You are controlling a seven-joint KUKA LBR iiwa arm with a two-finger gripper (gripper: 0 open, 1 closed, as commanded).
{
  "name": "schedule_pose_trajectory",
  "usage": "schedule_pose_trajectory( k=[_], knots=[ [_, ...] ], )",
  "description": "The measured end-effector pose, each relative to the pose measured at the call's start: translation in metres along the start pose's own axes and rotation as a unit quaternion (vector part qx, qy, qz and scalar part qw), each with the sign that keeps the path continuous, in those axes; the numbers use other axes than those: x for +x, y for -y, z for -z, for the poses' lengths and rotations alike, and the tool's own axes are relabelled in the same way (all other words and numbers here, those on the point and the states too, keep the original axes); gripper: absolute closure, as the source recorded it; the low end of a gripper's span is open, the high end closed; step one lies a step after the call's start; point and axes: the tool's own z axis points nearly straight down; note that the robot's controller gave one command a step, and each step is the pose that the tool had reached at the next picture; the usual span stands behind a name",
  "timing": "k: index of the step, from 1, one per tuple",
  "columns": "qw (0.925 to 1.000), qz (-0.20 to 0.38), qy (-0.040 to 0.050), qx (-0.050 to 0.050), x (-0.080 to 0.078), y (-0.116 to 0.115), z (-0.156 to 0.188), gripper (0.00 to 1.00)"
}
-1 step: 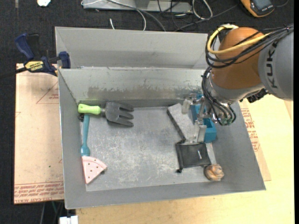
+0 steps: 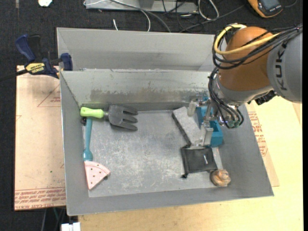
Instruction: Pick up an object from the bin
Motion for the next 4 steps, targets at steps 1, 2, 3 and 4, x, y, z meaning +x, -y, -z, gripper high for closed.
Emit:
schedule_pose_trajectory(
  k=[1,2,3,4],
  knots=[
    [1.0,0.008,0.0015,0.0,-0.004,0.0,0.0,0.0],
    [0.995,0.1,0.0009,0.0,0.016,0.002,0.022,0.0],
    [0.9995,0.031,0.0033,0.0,0.039,0.001,-0.012,0.0],
    [1.0,0.009,0.0024,0.0,0.043,0.005,-0.03,0.0]
  ],
)
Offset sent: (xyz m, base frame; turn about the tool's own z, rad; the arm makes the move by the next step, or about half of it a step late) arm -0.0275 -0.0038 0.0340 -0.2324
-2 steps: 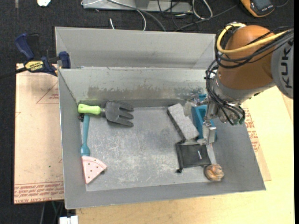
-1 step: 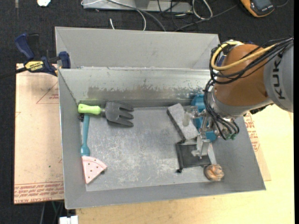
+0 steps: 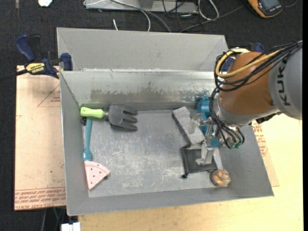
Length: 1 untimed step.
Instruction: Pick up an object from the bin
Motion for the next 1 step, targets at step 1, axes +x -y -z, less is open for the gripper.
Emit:
schedule_pose_trajectory(
  k=[1],
  knots=[
    [0.9813,0.193,0.0004,-0.001,-0.0015,0.031,-0.0168,0.0]
  ],
)
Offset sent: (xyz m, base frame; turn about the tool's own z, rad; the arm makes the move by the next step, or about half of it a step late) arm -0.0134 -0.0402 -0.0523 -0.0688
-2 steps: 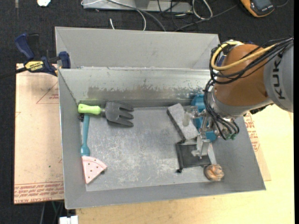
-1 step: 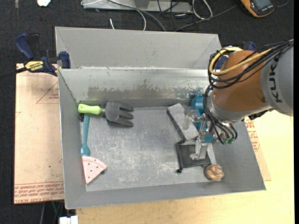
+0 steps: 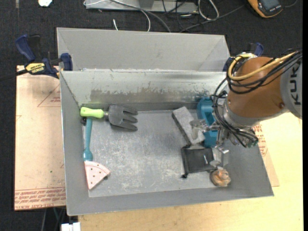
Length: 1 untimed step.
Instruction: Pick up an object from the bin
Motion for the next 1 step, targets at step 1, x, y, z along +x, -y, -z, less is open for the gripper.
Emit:
schedule_pose_trajectory(
  k=[1],
  knots=[
    [0.9929,-0.119,0.0015,0.0,0.0115,0.002,-0.0236,0.0]
  ],
)
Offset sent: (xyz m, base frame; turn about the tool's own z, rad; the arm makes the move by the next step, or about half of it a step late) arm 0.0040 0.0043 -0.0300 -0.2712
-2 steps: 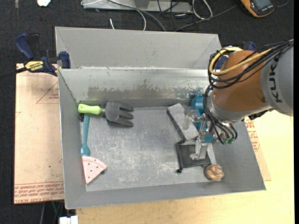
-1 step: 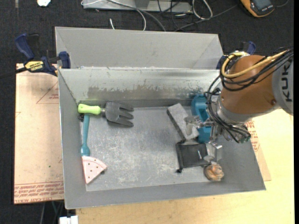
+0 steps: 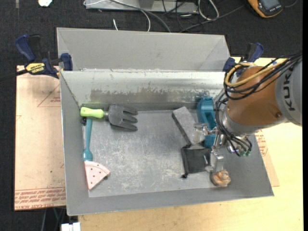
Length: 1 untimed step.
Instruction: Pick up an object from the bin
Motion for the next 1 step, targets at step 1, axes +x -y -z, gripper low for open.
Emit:
schedule_pose_trajectory(
  k=[1],
  knots=[
    [0.9998,0.022,0.0,0.001,-0.0056,-0.004,-0.0042,0.0]
  ],
)
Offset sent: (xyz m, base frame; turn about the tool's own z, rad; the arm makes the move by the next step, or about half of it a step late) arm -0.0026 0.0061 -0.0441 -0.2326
